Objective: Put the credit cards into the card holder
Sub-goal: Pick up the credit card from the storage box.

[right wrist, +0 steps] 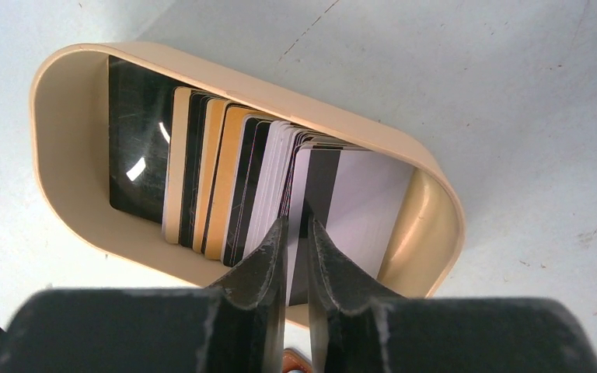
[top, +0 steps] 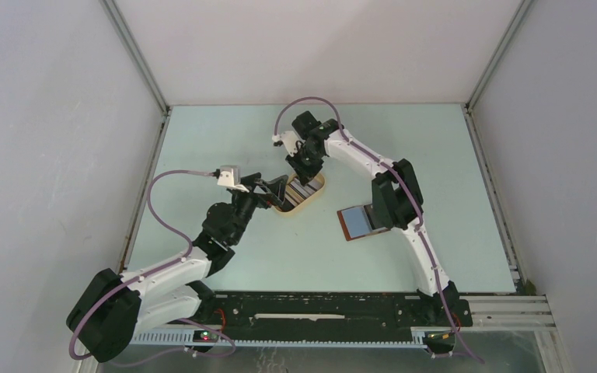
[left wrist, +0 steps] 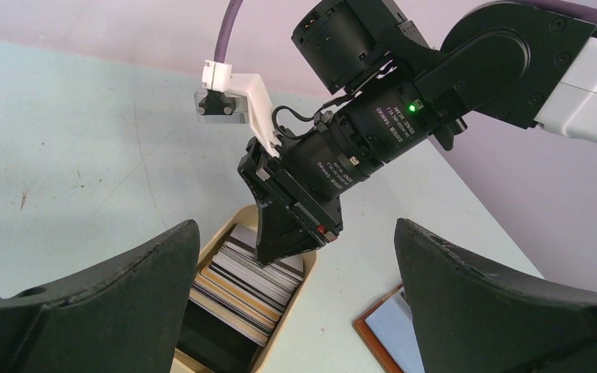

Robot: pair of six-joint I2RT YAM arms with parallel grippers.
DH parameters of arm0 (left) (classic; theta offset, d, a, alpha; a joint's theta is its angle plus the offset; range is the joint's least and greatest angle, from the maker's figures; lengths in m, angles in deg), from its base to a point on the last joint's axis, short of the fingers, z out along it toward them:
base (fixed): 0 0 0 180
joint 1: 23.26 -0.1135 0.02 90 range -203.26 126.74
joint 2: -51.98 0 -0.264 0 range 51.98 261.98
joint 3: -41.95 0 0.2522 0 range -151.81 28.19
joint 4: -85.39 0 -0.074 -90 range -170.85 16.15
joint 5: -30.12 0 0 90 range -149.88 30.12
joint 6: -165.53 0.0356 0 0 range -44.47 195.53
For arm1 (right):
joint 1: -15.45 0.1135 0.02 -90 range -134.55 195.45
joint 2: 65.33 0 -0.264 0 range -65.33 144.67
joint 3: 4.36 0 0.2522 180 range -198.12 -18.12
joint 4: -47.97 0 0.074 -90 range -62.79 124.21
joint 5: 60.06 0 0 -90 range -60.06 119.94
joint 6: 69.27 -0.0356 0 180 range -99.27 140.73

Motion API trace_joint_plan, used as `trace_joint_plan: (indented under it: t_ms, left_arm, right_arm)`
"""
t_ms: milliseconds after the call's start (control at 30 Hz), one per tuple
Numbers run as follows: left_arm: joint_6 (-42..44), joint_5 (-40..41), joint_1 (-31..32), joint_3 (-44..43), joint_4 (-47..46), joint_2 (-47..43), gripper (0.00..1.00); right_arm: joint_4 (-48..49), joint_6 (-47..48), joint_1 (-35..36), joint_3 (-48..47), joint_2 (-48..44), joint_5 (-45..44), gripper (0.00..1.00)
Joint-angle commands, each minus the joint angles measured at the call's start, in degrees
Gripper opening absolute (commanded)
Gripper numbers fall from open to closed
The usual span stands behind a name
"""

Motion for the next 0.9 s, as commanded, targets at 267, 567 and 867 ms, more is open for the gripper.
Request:
trace_joint_plan:
  t_ms: [267,567,867]
  left_arm:
    - [0.04,1.04,-0.28,1.44,-2.26,-0.86,1.0]
    - [-0.02,1.13,-0.31,1.47,-2.26,-0.83,1.0]
    - [-0.03,1.13,-0.33,1.42,-2.26,-0.74,1.0]
  right_arm:
    - [-0.63,-0.31,-0.83,-1.61,-5.03,0.89,0.03]
    - [0.87,0.83,-2.13,-0.5,-6.63,-1.23,0.0]
    - [3.9,2.37,-2.82,2.28,-8.32,-4.76,0.0]
